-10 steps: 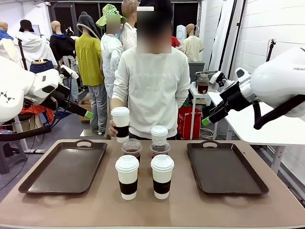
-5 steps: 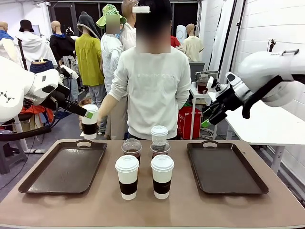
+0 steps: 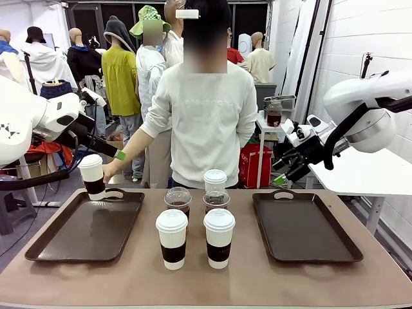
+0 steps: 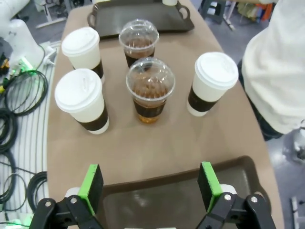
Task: Distribute the coffee onto the tray.
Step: Pick up one iced Americano and place it on the right Handle tray.
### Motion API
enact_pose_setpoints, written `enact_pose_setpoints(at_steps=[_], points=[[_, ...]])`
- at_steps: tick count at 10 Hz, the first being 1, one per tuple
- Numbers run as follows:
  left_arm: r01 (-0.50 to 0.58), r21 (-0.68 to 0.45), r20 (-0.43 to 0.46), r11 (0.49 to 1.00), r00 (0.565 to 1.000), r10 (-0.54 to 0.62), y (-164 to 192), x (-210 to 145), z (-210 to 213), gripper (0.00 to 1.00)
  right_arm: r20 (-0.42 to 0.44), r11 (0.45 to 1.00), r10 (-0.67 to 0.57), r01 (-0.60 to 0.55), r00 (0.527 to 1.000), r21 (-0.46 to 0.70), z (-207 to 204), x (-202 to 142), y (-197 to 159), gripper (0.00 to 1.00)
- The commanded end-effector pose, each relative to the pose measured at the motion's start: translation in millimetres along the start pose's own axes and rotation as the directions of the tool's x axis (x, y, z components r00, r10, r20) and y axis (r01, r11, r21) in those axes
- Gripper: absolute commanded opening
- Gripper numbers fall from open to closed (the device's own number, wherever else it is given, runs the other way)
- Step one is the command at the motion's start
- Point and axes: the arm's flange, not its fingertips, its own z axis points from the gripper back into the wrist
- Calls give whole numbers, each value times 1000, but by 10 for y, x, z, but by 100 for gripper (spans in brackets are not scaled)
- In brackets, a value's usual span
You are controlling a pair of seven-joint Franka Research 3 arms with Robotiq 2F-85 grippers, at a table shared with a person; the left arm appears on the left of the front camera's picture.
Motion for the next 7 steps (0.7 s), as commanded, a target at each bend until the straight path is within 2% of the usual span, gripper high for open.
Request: enact_pose_setpoints(at_steps=[1,2,3,6,7], points=[[-5,-20,8,1000,1000,6,5,-3,-1,100,-7,1000,-10,10,1000,-12,-10,-21,29,100],[-5,-20,8,1000,1000,6,5,-3,-1,100,-17,999,-29,29,999,-39,29,-36,36,100],[-5,-20,8,1000,1000,6,5,-3,-1,100,-11,1000,-11,11,1000,-3,-8,-32,-7,100],[-5,-20,8,1000,1000,6,5,-3,-1,100,-11,1000,-11,11,1000,-3,-8,-32,-7,100],[-5,-20,8,1000,1000,6,5,-3,-1,100,-37,1000,-15,14,999,-14,12,-36,-1,100]])
